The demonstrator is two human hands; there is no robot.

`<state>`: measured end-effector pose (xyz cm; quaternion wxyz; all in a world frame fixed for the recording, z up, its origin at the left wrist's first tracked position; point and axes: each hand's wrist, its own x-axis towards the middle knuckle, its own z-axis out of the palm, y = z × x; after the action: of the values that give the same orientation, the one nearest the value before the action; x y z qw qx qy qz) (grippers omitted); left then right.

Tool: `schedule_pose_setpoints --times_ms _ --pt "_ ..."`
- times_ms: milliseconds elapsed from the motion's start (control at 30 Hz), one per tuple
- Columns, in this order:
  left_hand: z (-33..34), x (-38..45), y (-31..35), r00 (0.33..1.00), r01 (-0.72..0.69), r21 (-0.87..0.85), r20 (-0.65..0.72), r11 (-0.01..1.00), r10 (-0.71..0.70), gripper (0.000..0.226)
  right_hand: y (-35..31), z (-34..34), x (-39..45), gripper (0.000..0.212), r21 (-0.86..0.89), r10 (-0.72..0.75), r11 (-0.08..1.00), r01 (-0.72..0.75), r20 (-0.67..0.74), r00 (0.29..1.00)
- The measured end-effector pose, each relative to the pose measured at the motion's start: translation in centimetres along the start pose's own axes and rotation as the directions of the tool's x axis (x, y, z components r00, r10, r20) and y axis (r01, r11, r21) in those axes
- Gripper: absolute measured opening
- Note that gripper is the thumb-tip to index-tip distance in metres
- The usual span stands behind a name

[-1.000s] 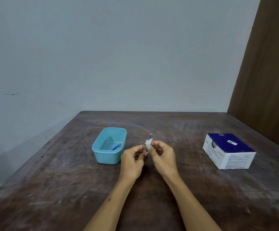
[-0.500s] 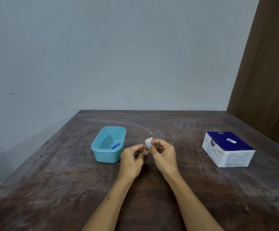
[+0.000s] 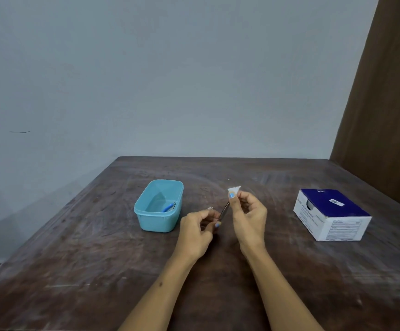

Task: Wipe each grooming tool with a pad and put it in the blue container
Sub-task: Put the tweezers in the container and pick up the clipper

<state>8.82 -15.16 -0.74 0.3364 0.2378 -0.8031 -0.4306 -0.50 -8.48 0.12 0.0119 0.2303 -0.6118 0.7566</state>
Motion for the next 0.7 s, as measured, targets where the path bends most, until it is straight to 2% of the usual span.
schedule_pose_setpoints --times_ms 67,167,233,333,400,467,567,700 --pt "0.0 -0.1 0.2 1.0 -0.015 0.013 -0.02 1.0 0.016 0.018 0.2 -0.1 0.4 0.005 0.016 0.022 1.0 -0.02 -0.142 0.99" --pt "0.0 -0.5 0.7 0.994 -0.029 -0.019 -0.108 0.999 0.027 0.02 0.9 -0.7 1.0 0.015 -0.018 0.087 0.995 -0.099 -0.339 0.937" --pt "-0.3 -0.7 1.6 0.987 -0.026 -0.092 -0.16 0.995 0.011 0.019 1.4 -0.9 0.9 0.018 -0.082 0.11 0.986 -0.147 -0.35 0.93" --pt "-2.9 0.2 3.3 0.943 -0.055 -0.136 -0.334 0.989 0.007 0.016 1.6 -0.7 0.5 0.018 -0.169 0.071 0.979 -0.118 -0.258 0.963" --pt "-5.9 1.9 4.1 0.898 -0.024 -0.029 -0.439 0.999 0.008 0.013 1.5 -0.7 0.5 0.019 -0.195 0.076 0.974 -0.12 -0.221 0.972" --pt "-8.7 3.6 4.1 0.886 0.15 0.128 -0.458 0.98 -0.076 0.009 1.4 -0.7 0.4 0.02 -0.199 0.093 0.971 -0.134 -0.205 0.974" --pt "-10.0 5.4 3.4 0.897 0.38 0.416 -0.383 0.826 -0.22 0.008 1.3 -0.7 0.3 0.021 -0.188 0.103 0.972 -0.14 -0.193 0.976" --pt "-8.9 5.7 3.9 0.903 0.429 0.615 -0.269 0.662 -0.335 0.011 0.9 -0.6 0.2 0.022 -0.173 0.128 0.972 -0.157 -0.172 0.977"
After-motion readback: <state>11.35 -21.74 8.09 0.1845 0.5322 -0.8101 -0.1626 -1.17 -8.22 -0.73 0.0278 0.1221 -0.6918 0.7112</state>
